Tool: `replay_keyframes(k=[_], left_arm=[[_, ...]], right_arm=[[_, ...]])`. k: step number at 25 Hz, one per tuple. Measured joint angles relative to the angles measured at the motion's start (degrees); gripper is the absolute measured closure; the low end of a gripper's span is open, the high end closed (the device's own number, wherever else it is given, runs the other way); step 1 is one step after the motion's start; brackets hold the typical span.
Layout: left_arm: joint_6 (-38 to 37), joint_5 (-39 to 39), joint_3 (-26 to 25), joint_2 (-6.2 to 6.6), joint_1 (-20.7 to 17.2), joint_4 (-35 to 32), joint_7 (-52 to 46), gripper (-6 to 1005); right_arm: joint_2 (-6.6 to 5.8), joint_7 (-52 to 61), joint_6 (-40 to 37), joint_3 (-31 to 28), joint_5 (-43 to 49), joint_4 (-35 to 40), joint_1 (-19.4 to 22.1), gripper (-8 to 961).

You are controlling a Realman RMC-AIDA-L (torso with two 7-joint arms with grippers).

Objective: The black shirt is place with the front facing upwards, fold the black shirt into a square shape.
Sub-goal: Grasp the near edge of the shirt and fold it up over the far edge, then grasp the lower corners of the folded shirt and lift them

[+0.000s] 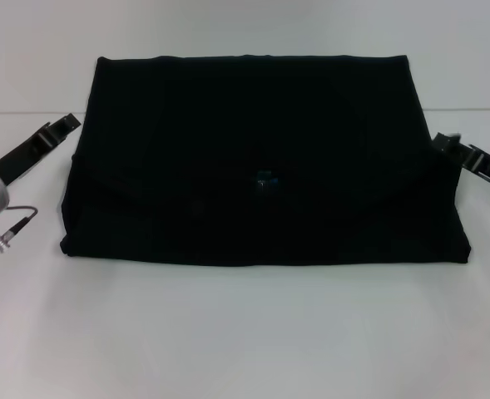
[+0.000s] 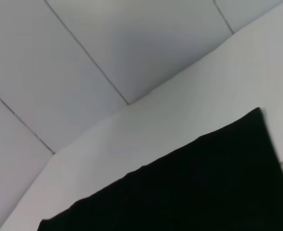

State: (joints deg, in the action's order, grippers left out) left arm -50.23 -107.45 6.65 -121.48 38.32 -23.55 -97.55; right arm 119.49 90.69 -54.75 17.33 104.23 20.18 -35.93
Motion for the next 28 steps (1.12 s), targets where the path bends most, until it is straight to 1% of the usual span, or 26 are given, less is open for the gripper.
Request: replay_keyframes(k=[1,2,6,7,8,9,12,13,16,19,21,25,28], left_arm=[[-1.4,0.0,0.1,0.19,-0.6,0.0,-1.0,740],[-2.8,0.0,0.2,0.38,-1.2,-0.2,-1.6,706],[-12.6,-0.9,0.9,1.32,-4.0,-2.2,-4.8,571],[-12.6,-0.9,0.9,1.32,-4.0,-2.2,-4.8,538],[-14.5,-1.3,1.3,1.49,-4.6,-2.9,-6.0,504],[-18.8,-3.0,2.5,1.72,-6.2,-5.3,-9.5,452],[-24.3,-6.9,3.6,2.18,-7.6,-8.5,-15.5,296],[-25.9,-8.8,3.8,2.44,-7.8,-9.5,-17.4,294],[-31.9,-17.9,4.1,3.69,-8.0,-13.7,-23.1,289],[-34.1,-26.9,4.1,4.48,-7.5,-17.1,-26.0,283],[-33.6,-30.9,4.1,4.68,-7.2,-18.2,-26.7,280],[-30.5,-32.6,4.1,4.69,-7.0,-18.4,-24.8,277],[-26.7,-32.6,4.4,4.29,-6.9,-17.6,-22.6,278]], right_arm=[[-0.09,0.2,-0.9,-0.2,-0.4,0.1,0.6,710],[-0.24,0.5,-2.1,-0.3,-1.1,0.2,1.3,666],[-1.05,2.2,-7.4,-0.3,-3.7,0.3,3.9,504],[-1.3,2.4,-8.8,-0.3,-4.1,0.4,4.5,463],[-1.66,2.4,-10.6,-0.1,-4.2,0.4,5.1,423],[-2.03,2.4,-12.4,0.1,-4.2,0.4,5.6,393],[-3.39,2.4,-17.5,1.7,-2.6,0.4,6.3,303],[-4.06,2.5,-19.7,2.8,-1.5,0.5,6.5,272],[-5.58,3.0,-24.9,5.6,2.1,1.2,6.5,182],[-6.36,3.2,-28.7,8.0,6.8,3.1,6.5,76],[-6.4,3.2,-30.1,8.8,9.4,4.2,6.5,6],[-5.96,3.1,-30.4,9.3,11.5,4.8,6.6,6],[-5.59,2.7,-30.4,9.8,11.8,4.8,6.6,6]])
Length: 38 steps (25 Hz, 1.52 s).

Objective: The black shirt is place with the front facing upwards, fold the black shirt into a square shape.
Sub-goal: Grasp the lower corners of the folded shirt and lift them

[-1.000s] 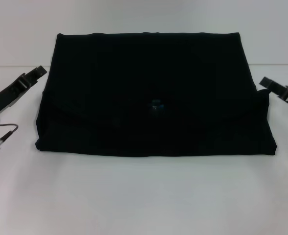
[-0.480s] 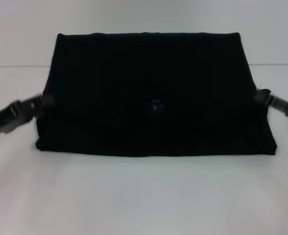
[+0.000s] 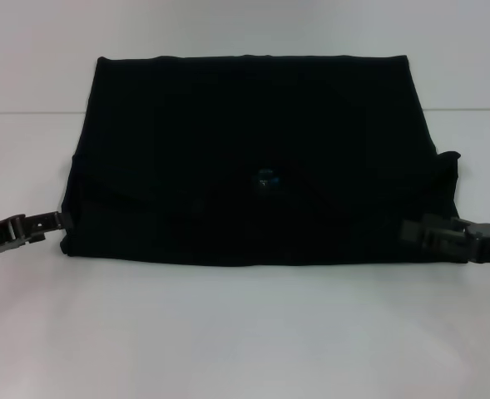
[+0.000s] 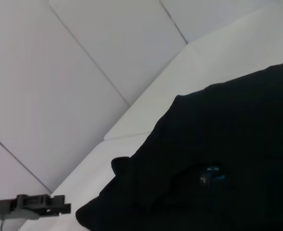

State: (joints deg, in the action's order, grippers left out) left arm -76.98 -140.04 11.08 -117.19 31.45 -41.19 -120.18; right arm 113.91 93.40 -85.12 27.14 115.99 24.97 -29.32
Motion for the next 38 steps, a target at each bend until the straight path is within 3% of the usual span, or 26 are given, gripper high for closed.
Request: replay_keyframes(k=[9,24,35,38], left_arm=[[7.1,0.4,5.0,-0.86,0.9,2.9,0.6,297],[8.6,0.5,6.0,-1.12,1.8,3.9,1.9,348],[10.4,-1.0,12.9,-2.04,1.8,2.7,-0.6,386],[10.6,-0.8,12.6,-2.1,1.6,2.4,-0.5,604]], right_arm=[[0.32,0.1,0.3,1.1,0.1,0.1,-0.7,7],[0.34,0.5,0.6,1.3,0.1,0.1,-1.0,8],[0.34,0.9,0.3,1.2,-0.2,0.1,-1.2,9],[0.34,1.1,0.3,1.2,-0.2,0.1,-1.2,9]])
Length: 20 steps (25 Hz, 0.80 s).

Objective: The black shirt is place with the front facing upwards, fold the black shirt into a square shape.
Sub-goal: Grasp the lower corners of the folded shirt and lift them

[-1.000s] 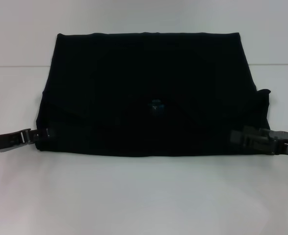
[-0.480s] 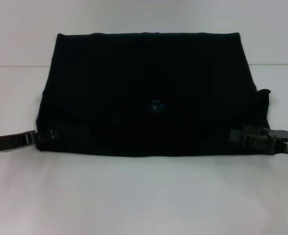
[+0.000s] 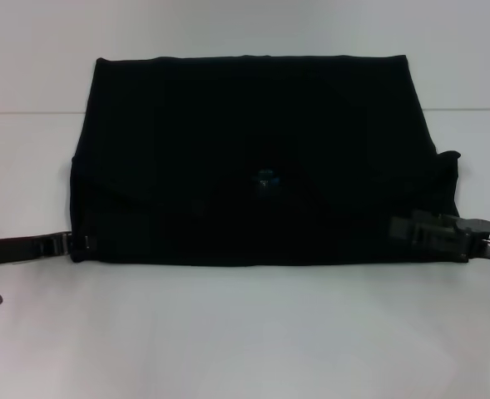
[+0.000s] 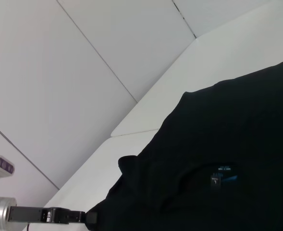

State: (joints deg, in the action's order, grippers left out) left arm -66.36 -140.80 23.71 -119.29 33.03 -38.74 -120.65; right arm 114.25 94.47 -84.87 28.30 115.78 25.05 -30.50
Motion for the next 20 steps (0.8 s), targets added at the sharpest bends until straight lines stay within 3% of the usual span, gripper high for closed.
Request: replay_keyframes(k=[5,13,17,20], left_arm=[[0.1,0.1,-0.2,0.06,0.0,-0.1,0.1,828],[-0.2,0.2,-0.6,0.34,0.0,-0.3,0.1,866],[-0.8,0.2,-0.8,0.45,0.2,-0.3,0.2,884],[-2.0,0.3,-0.8,0.48,0.3,-0.8,0.2,898]], right_arm=[[0.0,0.0,-0.2,0.0,0.0,0.0,0.0,9],[-0.69,4.7,-0.1,0.0,1.1,2.6,0.2,10],[-1.25,16.1,0.0,0.1,5.7,11.5,0.8,10],[-2.76,28.6,0.0,0.1,11.5,19.0,0.6,11]])
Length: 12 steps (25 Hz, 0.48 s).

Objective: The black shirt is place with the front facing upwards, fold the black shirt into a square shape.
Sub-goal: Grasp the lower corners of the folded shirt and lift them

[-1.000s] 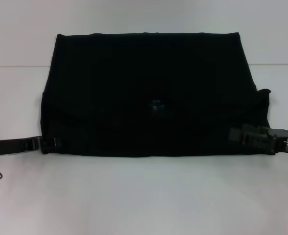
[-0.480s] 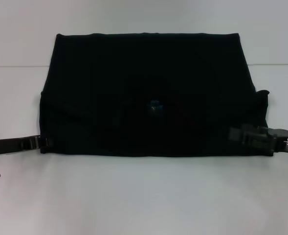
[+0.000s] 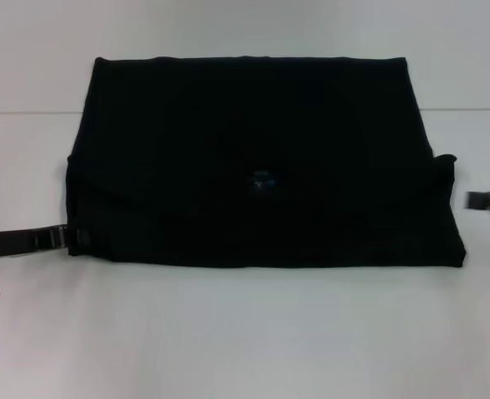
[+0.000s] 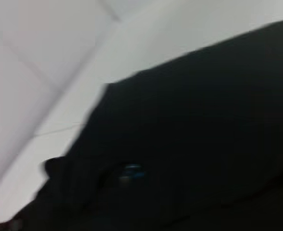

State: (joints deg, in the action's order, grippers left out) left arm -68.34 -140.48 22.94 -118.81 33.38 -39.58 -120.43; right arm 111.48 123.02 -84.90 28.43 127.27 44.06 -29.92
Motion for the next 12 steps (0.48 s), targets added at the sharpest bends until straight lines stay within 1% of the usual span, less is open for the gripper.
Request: replay_keyframes(k=[3,5,8,12], left_arm=[[-0.5,0.0,0.0,0.14,0.1,-0.2,0.1,907],[-0.5,0.0,0.0,0.21,0.2,-0.2,0.2,906],[-0.5,0.0,-0.1,0.27,0.2,-0.2,0.3,906],[-0.6,0.0,-0.1,0.28,0.2,-0.2,0.3,908]], right_arm=[[-1.58,9.5,-0.5,0.1,5.1,4.5,-1.3,11],[-1.92,14.4,-0.8,0.7,9.0,6.4,-2.7,11],[-1.5,19.2,-0.5,2.2,17.0,7.1,-6.2,11],[0.01,19.7,1.1,4.5,23.0,4.7,-9.9,11]])
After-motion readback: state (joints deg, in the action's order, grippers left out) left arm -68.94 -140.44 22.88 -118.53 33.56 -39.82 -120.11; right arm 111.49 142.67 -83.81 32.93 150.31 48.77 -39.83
